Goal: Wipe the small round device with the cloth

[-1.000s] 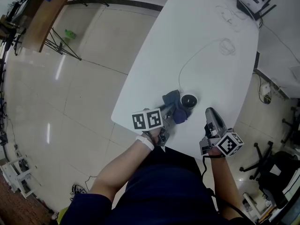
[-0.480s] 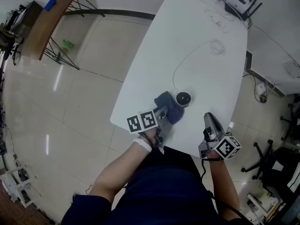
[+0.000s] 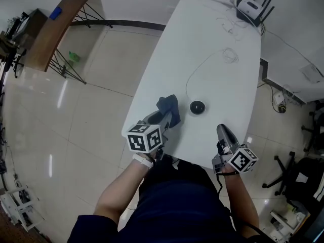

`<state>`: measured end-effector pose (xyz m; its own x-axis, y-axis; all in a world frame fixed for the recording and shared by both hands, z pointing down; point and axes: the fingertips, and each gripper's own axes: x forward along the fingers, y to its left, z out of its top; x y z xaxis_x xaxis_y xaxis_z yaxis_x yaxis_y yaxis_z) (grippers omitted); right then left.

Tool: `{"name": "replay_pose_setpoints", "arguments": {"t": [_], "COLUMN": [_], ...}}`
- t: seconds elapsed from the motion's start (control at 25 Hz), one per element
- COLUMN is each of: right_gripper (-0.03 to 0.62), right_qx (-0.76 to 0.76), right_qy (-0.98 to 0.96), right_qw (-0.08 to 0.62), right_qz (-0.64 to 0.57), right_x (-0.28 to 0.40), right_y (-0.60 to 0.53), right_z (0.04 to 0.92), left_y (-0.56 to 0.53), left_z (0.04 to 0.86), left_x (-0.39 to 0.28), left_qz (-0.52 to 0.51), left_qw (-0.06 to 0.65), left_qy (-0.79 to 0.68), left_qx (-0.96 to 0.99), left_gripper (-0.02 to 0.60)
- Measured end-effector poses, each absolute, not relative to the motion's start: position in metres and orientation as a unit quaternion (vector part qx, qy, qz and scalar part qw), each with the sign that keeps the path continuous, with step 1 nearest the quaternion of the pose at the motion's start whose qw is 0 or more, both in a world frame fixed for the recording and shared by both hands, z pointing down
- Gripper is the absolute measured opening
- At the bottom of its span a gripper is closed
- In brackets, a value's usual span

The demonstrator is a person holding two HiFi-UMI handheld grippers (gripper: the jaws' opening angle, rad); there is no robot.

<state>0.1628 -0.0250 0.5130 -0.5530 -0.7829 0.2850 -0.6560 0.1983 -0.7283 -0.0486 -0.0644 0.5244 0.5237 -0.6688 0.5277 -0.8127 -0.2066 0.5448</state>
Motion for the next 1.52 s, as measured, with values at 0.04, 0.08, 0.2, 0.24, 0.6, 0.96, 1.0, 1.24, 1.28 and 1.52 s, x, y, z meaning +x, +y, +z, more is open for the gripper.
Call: {"name": "replay_pose_setpoints", "arguments": {"t": [0.04,0.08,0.2,0.24,0.6,0.96,1.0,1.24,1.28,1.52], "right_gripper": [0.063,0.063,0.063,0.063,0.063,0.061,0.061,0.062,0.062,0.061], "right_qx": [-0.467,-0.468,-0.474,-0.477,-0.481,-0.467,-0.463,-0.436,-0.433,-0.435], "right_qy": [0.771,0.771,0.766,0.764,0.756,0.756,0.758,0.774,0.775,0.772], "right_qw": [0.075,0.075,0.074,0.073,0.064,0.052,0.05,0.038,0.037,0.03], "right_qz": [-0.426,-0.425,-0.427,-0.428,-0.439,-0.456,-0.457,-0.458,-0.459,-0.463], "right_x": [0.162,0.162,0.166,0.167,0.177,0.18,0.176,0.159,0.159,0.164], "right_y": [-0.025,-0.024,-0.02,-0.019,-0.011,-0.025,-0.028,-0.035,-0.035,-0.032], "right_z": [0.511,0.51,0.512,0.513,0.52,0.536,0.536,0.538,0.539,0.542], "left_y": [-0.065,-0.065,-0.056,-0.053,-0.072,-0.055,-0.054,-0.046,-0.045,-0.035], "left_z": [0.515,0.503,0.469,0.464,0.517,0.551,0.553,0.562,0.564,0.589], "left_x": [-0.042,-0.032,0.007,0.02,0.046,0.031,0.03,0.035,0.035,0.026], "left_qz": [0.071,0.05,-0.004,-0.016,-0.115,-0.139,-0.143,-0.176,-0.18,-0.17], "left_qw": [0.408,0.409,0.407,0.412,0.542,0.565,0.568,0.593,0.596,0.61], "left_qy": [-0.462,-0.44,-0.369,-0.351,-0.393,-0.441,-0.443,-0.434,-0.434,-0.466], "left_qx": [0.784,0.798,0.836,0.841,0.735,0.683,0.679,0.655,0.65,0.618], "left_gripper": [0.075,0.075,0.075,0.075,0.075,0.075,0.075,0.075,0.075,0.074]}}
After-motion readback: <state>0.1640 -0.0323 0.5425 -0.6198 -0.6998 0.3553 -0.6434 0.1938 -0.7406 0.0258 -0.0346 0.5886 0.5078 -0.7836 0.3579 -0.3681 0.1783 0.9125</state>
